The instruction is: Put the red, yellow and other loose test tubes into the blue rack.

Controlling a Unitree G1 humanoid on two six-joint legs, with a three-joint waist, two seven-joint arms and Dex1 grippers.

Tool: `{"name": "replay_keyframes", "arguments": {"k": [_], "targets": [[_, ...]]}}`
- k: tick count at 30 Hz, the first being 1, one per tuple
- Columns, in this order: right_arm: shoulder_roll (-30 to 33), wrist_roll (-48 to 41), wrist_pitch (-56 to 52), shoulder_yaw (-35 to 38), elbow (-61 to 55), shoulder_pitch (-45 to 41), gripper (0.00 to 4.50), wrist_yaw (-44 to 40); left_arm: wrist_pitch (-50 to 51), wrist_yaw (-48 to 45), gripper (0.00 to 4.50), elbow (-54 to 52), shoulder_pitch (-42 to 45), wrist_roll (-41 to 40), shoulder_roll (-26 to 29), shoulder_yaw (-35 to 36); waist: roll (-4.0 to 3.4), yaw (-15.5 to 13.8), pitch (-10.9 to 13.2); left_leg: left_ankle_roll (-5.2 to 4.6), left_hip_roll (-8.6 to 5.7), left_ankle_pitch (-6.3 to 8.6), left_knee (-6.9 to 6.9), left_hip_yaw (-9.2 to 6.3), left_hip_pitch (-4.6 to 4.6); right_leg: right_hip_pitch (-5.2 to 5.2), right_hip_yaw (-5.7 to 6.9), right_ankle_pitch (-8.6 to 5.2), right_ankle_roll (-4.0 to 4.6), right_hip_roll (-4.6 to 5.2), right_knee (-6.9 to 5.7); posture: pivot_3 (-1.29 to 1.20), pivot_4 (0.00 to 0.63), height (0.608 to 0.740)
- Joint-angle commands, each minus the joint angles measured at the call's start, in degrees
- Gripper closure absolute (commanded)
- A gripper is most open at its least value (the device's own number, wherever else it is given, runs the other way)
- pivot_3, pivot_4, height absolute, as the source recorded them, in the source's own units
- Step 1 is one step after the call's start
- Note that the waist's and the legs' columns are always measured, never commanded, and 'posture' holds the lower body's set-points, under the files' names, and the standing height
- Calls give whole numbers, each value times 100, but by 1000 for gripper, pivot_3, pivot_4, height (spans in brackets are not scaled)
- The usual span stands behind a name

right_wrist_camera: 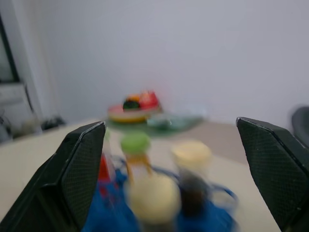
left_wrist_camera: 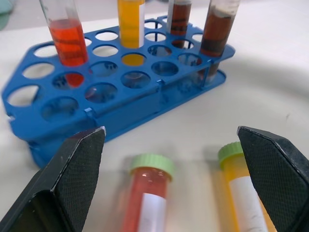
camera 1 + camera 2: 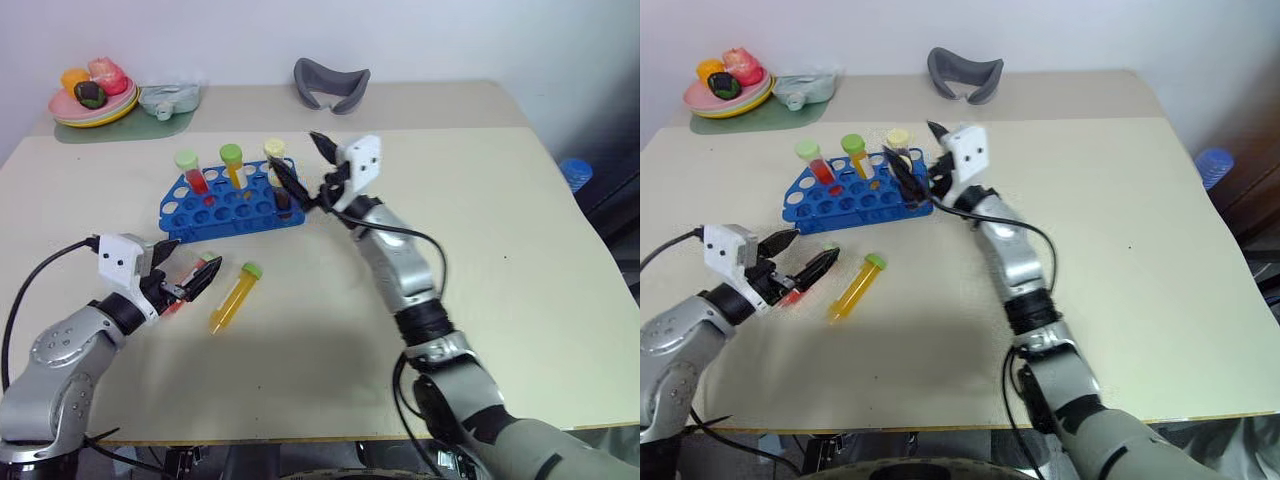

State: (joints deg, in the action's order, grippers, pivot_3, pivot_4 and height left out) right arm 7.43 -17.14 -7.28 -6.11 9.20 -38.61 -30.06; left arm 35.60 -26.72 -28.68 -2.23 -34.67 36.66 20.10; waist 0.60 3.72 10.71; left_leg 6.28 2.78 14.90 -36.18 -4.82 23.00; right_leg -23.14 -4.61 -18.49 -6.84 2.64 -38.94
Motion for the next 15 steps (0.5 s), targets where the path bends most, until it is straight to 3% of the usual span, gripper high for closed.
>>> {"name": "replay_keyframes", "arguments": {"k": [1,3,6,9,12,15], "targets": [[1214,-205,-801,-130,-1256,575,71,-1186,893,306,0,-606,589,-609,341,123,2,-17,0,-1,0,0,2,-2,1,0,2,-1,-1,-1,2,0,150,740],[1986,-273,-1060,-208,-1793,957,71,-1788,1454,405,0,-786,947,-689,643,-134,2,-35,2,-5,0,3,2,-3,5,0,2,-2,-3,-1,9,0,150,740],[2635,-322,-1233,-251,-2272,1314,71,-2245,2459,533,0,-991,1306,-898,1076,-568,-4,84,6,-11,0,6,4,5,-2,1,-9,-2,-3,-4,13,0,150,740],[3118,-399,-1392,-214,-2631,1606,71,-2668,3669,697,0,-1115,1887,-1002,1559,-1113,1,87,10,-12,2,6,5,6,-18,2,-18,-3,-1,-14,-2,0,150,740],[3553,-503,-1551,-105,-2952,1814,71,-2984,5368,849,0,-771,3025,-1155,1649,-1711,12,22,17,-12,0,6,-4,3,-21,14,-15,-4,-1,-14,-1,0,150,740],[3790,-707,-1772,17,-3229,1917,71,-3134,5690,996,0,-594,3507,-1360,1796,-2106,16,24,19,-15,-3,9,-5,1,-26,33,-10,-6,-5,-9,14,0,150,740]]}}
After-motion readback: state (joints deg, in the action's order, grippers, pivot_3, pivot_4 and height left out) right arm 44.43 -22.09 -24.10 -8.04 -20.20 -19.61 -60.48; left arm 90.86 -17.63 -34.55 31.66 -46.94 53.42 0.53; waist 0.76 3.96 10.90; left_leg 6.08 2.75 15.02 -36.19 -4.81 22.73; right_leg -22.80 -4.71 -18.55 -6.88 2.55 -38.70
